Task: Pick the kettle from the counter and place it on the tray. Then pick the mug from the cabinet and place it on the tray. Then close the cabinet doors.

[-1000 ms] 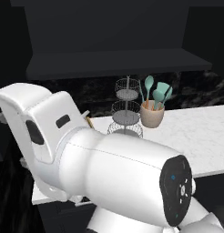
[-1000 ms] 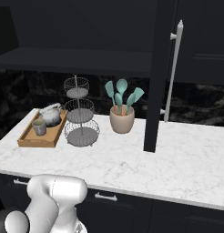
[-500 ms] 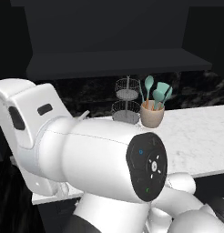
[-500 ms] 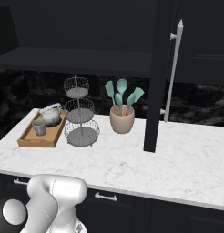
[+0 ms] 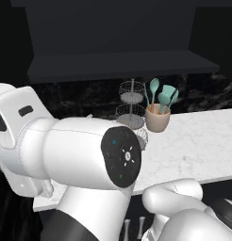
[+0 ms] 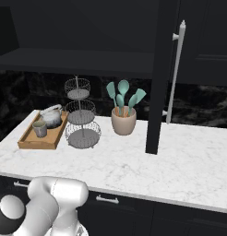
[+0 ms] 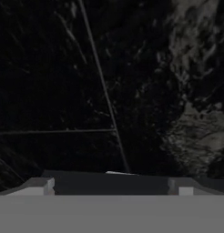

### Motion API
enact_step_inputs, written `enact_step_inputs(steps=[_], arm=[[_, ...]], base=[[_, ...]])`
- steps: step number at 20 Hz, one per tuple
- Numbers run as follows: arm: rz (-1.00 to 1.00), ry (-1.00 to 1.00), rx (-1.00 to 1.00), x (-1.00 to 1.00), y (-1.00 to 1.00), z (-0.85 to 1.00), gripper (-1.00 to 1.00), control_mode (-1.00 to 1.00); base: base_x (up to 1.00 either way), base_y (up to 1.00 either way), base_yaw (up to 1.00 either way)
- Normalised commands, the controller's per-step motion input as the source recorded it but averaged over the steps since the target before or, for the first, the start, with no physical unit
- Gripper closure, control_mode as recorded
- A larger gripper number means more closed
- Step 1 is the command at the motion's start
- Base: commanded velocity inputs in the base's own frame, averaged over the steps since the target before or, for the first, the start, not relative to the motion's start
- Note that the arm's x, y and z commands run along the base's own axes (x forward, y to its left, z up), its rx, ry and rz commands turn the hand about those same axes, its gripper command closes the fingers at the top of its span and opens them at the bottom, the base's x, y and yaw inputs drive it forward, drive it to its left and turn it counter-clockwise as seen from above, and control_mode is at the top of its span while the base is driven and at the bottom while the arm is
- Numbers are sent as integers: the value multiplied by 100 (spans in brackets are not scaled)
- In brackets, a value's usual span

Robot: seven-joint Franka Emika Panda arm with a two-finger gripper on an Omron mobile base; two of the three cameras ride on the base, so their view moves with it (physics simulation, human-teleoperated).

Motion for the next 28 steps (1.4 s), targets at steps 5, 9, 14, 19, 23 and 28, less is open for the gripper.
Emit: enact_step_inputs(steps=[5,9,14,19,23,28], arm=[[5,0,4,28,26,-16,-100,-100],[5,0,5,23,26,-16,-100,-100],[4,0,4,25,27,-13,-100,-100],[0,0,1,29,22,-16,-100,-100],[0,0,0,25,12,-10,-100,-100],[0,0,0,27,2,-9,-100,-100]], base=[[0,0,0],[0,0,0],[0,0,0],[0,0,0],[0,0,0],[0,0,0]])
